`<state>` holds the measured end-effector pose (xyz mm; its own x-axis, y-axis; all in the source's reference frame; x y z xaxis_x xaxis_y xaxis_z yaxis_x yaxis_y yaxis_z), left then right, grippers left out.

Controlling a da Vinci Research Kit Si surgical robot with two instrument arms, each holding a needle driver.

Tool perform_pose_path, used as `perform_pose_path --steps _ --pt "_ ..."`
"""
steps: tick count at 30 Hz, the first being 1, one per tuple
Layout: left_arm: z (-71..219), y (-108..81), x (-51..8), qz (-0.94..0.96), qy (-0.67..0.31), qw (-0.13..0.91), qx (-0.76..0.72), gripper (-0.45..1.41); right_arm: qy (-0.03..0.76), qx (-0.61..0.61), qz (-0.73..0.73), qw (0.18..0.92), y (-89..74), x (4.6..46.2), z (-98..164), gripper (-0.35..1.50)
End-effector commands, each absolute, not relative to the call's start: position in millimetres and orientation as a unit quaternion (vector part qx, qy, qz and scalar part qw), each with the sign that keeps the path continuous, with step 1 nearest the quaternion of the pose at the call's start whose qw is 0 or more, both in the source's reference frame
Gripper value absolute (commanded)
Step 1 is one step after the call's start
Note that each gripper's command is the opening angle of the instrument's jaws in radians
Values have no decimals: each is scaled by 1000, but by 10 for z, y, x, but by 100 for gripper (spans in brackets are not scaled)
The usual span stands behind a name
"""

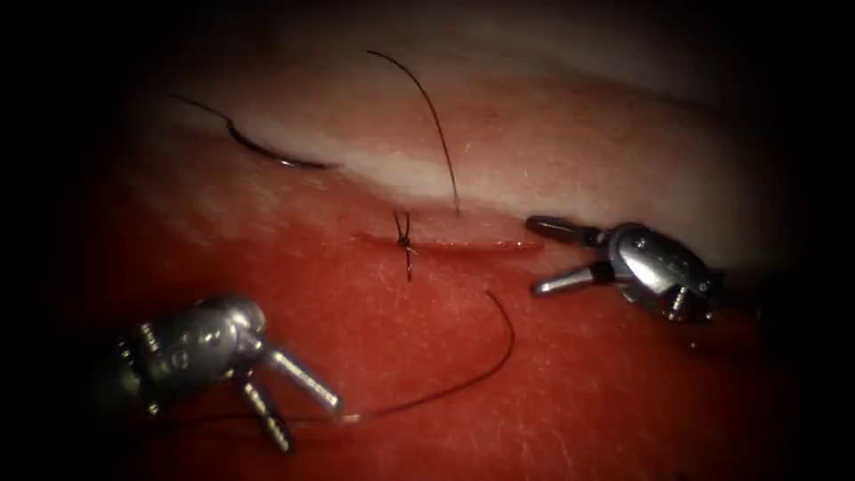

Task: Wound Closure

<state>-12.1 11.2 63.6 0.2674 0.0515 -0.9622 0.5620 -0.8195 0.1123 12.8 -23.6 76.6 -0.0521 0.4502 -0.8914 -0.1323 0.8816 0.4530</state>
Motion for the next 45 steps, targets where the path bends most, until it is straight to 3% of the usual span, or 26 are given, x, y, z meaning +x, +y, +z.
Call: perform_pose_path --steps 1,9,13,26,30,32,33,45 --pt "638 118 -125 -569 181 195 778 27 694 115 213 678 -239 136 774 126" --pt "625 135 -122 -561 137 127 806 34 693 116 213 679 -244 137 777 125" --pt "621 136 -122 -558 126 110 813 24 693 116 212 679 -245 138 777 125" --pt "596 127 -121 -541 87 40 835 19 693 117 210 679 -247 136 777 125" --pt "597 126 -121 -539 83 30 837 5 693 117 210 679 -247 136 777 125" --pt "598 126 -121 -535 70 16 842 -37 693 117 210 679 -247 136 777 125" --pt "598 125 -121 -533 65 12 843 -45 693 117 210 679 -247 136 777 125" --pt "609 125 -126 -559 145 145 803 -45 691 121 211 680 -244 134 771 125"
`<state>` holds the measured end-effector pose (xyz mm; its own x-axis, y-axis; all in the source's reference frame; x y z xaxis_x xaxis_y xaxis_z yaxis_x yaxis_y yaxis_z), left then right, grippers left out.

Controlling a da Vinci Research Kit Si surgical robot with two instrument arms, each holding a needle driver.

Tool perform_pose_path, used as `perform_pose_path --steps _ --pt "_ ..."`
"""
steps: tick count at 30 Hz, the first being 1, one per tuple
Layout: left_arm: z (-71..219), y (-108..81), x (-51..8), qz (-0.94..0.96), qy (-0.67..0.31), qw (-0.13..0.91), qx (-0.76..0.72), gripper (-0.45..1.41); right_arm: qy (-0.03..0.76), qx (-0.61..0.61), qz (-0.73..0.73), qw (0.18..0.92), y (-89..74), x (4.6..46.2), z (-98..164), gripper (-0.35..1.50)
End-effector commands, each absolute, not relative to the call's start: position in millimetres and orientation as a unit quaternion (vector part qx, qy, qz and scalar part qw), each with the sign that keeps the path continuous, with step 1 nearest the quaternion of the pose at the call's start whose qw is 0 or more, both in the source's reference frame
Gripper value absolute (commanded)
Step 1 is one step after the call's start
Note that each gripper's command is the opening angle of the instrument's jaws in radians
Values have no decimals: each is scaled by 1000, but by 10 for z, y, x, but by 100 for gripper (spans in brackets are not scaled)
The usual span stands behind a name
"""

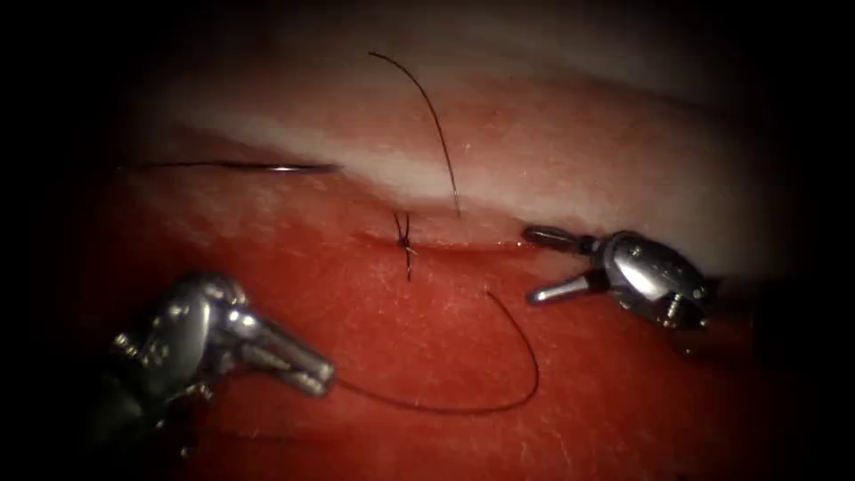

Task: Wound Closure

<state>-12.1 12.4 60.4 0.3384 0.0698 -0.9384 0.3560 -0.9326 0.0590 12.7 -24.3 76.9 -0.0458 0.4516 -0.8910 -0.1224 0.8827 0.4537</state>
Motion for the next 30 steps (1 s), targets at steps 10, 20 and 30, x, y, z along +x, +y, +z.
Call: perform_pose_path --steps 10,20,30 --pt "629 140 -154 -630 187 141 741 -45 602 166 228 747 -242 125 698 126" --pt "676 162 -183 -671 169 124 712 -45 540 321 265 731 -243 134 606 128" --pt "695 165 -196 -680 170 125 702 -45 502 451 256 692 -242 171 598 128"
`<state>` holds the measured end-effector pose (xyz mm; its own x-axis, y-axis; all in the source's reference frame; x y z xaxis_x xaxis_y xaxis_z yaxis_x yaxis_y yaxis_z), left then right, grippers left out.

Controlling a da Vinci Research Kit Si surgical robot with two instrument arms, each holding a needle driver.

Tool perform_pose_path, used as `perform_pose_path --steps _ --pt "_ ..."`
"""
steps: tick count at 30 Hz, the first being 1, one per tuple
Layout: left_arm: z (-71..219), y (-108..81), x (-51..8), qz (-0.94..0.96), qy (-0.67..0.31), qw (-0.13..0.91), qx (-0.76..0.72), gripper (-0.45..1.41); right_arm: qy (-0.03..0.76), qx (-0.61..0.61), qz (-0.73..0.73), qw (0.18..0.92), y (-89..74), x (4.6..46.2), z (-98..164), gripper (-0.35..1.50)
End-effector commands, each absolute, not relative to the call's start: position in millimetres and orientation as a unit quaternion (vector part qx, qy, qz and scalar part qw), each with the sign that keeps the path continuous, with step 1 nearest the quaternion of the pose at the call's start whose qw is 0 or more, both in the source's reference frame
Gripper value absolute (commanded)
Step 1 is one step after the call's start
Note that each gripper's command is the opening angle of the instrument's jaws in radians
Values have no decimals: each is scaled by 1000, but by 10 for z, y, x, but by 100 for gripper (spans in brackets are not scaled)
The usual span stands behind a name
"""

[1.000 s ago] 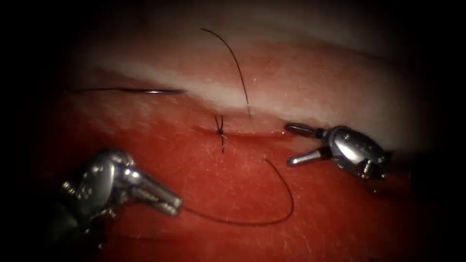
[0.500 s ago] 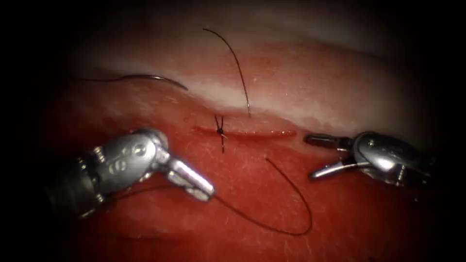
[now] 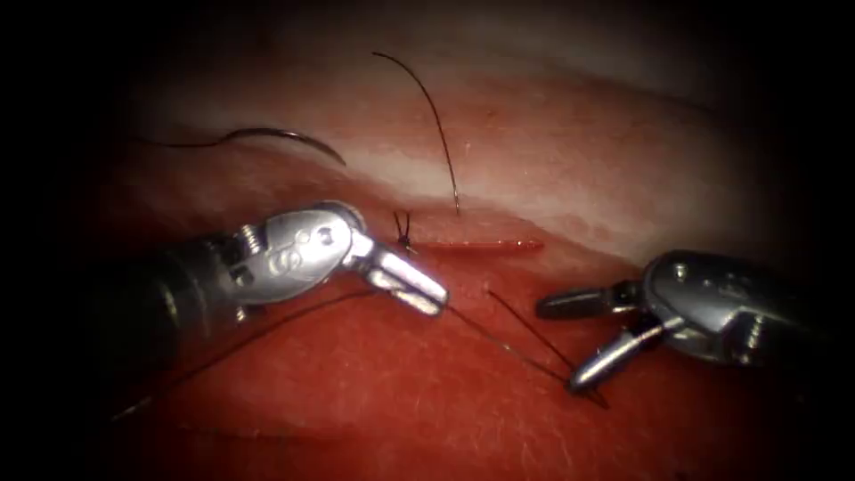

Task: Wound Closure

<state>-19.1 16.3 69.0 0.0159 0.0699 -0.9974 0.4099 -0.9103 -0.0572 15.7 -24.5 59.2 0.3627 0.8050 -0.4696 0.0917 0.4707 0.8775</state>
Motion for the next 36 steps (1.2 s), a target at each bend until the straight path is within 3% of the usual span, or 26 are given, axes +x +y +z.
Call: perform_pose_path --steps 1,14,19,20,21,22,23,28,29,30,31,34,36 --pt "696 165 -197 -680 170 125 702 -45 497 455 260 692 -241 174 599 128" --pt "693 159 -201 -683 168 124 700 -45 458 484 286 689 -246 218 620 121" --pt "693 159 -202 -682 168 124 700 -45 431 504 308 682 -253 223 623 108" --pt "693 159 -202 -682 169 125 701 -45 427 507 310 681 -255 223 623 93" --pt "693 159 -202 -682 169 125 701 -45 423 512 310 680 -256 224 623 62" --pt "693 159 -202 -682 169 125 701 -45 414 522 315 676 -257 224 623 -1" --pt "693 159 -202 -682 169 125 701 -45 403 533 323 670 -257 225 623 -35" --pt "693 161 -201 -681 171 123 701 -45 391 541 340 662 -252 226 628 -35" --pt "693 162 -201 -681 177 119 701 -33 391 540 340 663 -253 225 629 -35" --pt "693 164 -200 -683 182 111 698 19 391 540 340 663 -254 225 630 -35" --pt "693 166 -197 -688 186 103 694 41 391 540 339 664 -256 223 631 -35" --pt "695 172 -189 -705 195 85 677 84 391 530 345 668 -257 219 633 -35" --pt "697 177 -183 -718 199 72 663 93 391 528 347 669 -257 216 634 -35"
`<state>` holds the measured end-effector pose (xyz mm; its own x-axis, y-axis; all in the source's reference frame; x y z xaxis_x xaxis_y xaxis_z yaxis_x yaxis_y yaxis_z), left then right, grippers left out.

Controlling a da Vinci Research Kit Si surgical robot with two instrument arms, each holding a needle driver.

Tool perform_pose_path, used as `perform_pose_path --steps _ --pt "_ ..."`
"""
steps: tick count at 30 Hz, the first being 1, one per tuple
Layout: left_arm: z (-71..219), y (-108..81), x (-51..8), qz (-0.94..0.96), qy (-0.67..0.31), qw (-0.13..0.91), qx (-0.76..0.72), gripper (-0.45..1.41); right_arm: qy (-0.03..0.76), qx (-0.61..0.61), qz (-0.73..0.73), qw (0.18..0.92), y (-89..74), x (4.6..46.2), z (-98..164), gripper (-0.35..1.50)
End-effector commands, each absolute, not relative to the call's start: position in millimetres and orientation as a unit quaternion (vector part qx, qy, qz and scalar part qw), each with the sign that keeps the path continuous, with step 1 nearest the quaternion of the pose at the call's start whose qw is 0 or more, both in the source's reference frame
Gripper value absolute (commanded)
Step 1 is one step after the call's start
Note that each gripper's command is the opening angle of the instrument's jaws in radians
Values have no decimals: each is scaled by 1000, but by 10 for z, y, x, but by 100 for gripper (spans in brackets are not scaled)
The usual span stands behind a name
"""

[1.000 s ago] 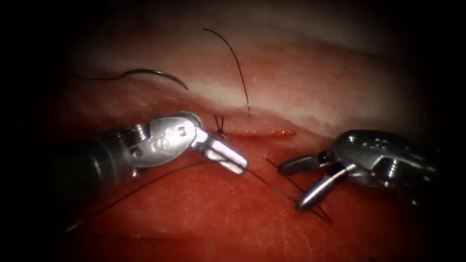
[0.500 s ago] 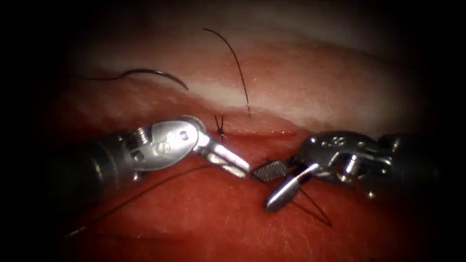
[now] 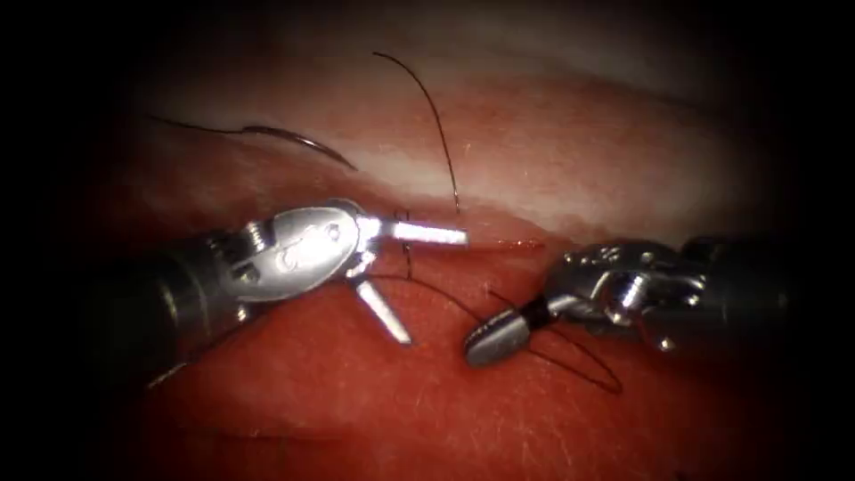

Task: Wound Closure

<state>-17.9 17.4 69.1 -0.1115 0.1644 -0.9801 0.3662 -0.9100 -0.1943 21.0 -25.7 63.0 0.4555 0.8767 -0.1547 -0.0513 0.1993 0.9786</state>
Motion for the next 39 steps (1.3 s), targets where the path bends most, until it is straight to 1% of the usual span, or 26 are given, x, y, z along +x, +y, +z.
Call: perform_pose_path --steps 1,3,5,6,7,10,12,13,15,16,18,20,22,25,26,27,28,29,30,34,35,38,39 --pt "699 182 -179 -727 198 62 654 96 388 529 346 671 -257 214 635 -35" --pt "702 191 -171 -736 194 48 647 104 383 525 346 676 -257 210 637 -35" --pt "705 202 -159 -748 187 32 636 104 378 522 347 681 -259 206 639 -35" --pt "706 205 -154 -753 184 25 631 99 378 521 347 682 -258 205 640 -35" --pt "706 209 -148 -757 185 17 627 89 378 521 348 682 -257 202 642 -35" --pt "706 214 -132 -762 177 19 623 78 376 514 356 684 -251 196 648 -35" --pt "705 217 -119 -769 171 13 615 62 372 504 364 690 -248 193 655 -35" --pt "705 221 -105 -783 161 -1 600 44 362 495 366 700 -248 191 662 -35" --pt "705 227 -94 -797 153 -17 585 37 353 485 370 710 -250 191 667 -35" --pt "706 237 -84 -812 142 -42 564 27 346 474 374 718 -250 193 673 -35" --pt "706 243 -78 -818 132 -67 555 22 345 463 384 721 -248 194 677 -35" --pt "705 242 -76 -821 128 -81 551 22 344 453 392 723 -244 194 679 -35" --pt "699 231 -80 -817 135 -88 553 36 340 443 405 724 -239 193 681 -35" --pt "691 214 -85 -815 145 -94 553 39 335 436 417 724 -234 192 682 -35" --pt "689 206 -87 -818 156 -94 546 47 334 435 419 723 -233 191 682 -35" --pt "686 197 -90 -824 167 -91 534 66 332 434 421 724 -232 191 682 -35" --pt "685 189 -92 -828 174 -88 525 79 333 434 422 723 -232 191 682 -35" --pt "685 183 -93 -832 179 -88 518 89 333 434 422 723 -233 191 682 -35" --pt "685 175 -96 -837 184 -86 508 94 333 434 422 723 -233 191 682 -35" --pt "692 158 -103 -845 199 -90 488 101 334 433 423 722 -233 193 682 -35" --pt "695 157 -103 -846 201 -97 483 94 334 433 423 722 -233 193 681 -35" --pt "701 152 -103 -845 213 -130 472 96 335 432 421 724 -234 194 679 -35" --pt "703 152 -102 -846 214 -132 470 93 335 432 421 724 -235 194 679 -35"
